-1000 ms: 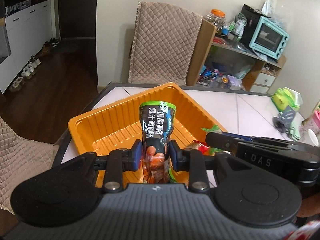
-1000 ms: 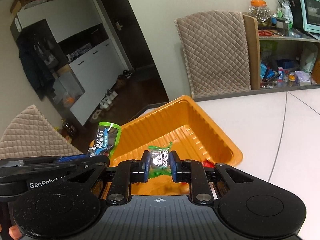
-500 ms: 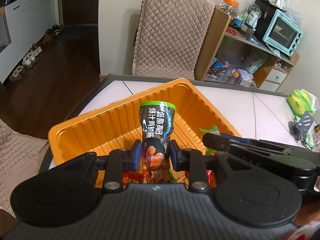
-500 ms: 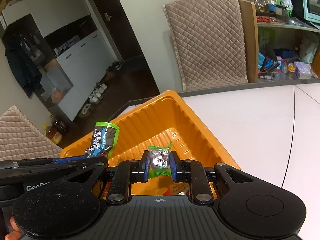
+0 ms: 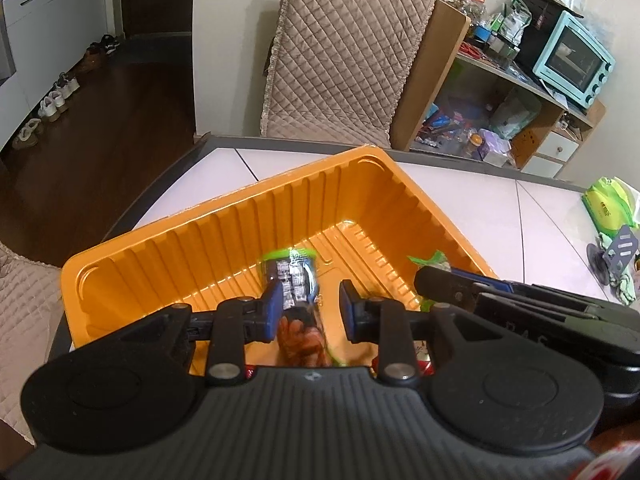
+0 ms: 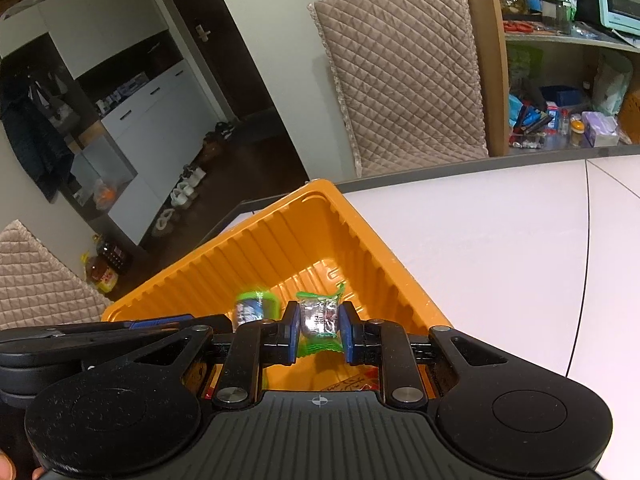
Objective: Organize snacks
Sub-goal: 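Open both tools to drop the snack tube and green candy into the tray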
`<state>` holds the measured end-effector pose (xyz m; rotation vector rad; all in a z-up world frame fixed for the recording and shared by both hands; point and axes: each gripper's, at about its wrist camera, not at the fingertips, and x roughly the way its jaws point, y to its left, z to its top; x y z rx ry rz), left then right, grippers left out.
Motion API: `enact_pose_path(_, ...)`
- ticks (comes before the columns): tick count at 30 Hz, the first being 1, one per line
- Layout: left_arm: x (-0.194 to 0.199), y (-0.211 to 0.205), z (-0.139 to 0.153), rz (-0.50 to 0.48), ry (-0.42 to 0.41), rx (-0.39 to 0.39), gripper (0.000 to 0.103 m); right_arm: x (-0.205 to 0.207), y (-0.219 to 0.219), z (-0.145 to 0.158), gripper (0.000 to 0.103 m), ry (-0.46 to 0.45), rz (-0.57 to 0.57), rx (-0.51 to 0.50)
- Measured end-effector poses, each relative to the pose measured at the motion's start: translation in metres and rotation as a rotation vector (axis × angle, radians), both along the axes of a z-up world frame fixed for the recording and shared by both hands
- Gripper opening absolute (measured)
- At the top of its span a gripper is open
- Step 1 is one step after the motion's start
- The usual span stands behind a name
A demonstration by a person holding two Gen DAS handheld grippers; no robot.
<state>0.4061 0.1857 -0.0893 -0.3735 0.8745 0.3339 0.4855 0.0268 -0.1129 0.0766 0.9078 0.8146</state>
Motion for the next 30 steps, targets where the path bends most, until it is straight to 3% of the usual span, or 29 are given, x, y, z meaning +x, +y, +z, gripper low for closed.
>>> enact_pose_path(9, -0.011, 0.009, 0.003, 0.019, 0.003, 0.006, 0.029, 0.000, 0.004, 0.003, 0.021, 0.004, 0.010, 0.008)
enact_pose_path(13, -0.019, 0.012, 0.006, 0.031, 0.000, 0.009, 0.036, 0.000, 0.005, 0.007, 0.022, 0.009, 0.004, 0.038)
enact_pose_path(15, -0.023, 0.012, 0.008, 0.037, -0.001, 0.004, 0.040, 0.001, 0.005, 0.009, 0.028, 0.019, 0.013, 0.059)
enact_pose_path(17, -0.027, 0.012, 0.010, 0.042, -0.003, -0.001, 0.046, 0.000, 0.004, 0.013, 0.049, 0.008, 0.008, 0.072)
enact_pose_path(18, -0.029, 0.012, 0.011, 0.043, -0.005, -0.002, 0.046, -0.002, 0.002, 0.016, 0.053, -0.006, -0.001, 0.075)
enact_pose_path(23, -0.040, 0.010, 0.017, 0.047, -0.014, -0.005, 0.054, -0.006, -0.006, 0.024, 0.055, -0.010, -0.012, 0.084)
enact_pose_path(30, -0.065, 0.001, 0.032, 0.040, -0.045, -0.005, 0.056, -0.019, -0.030, 0.036, 0.056, -0.017, -0.021, 0.094)
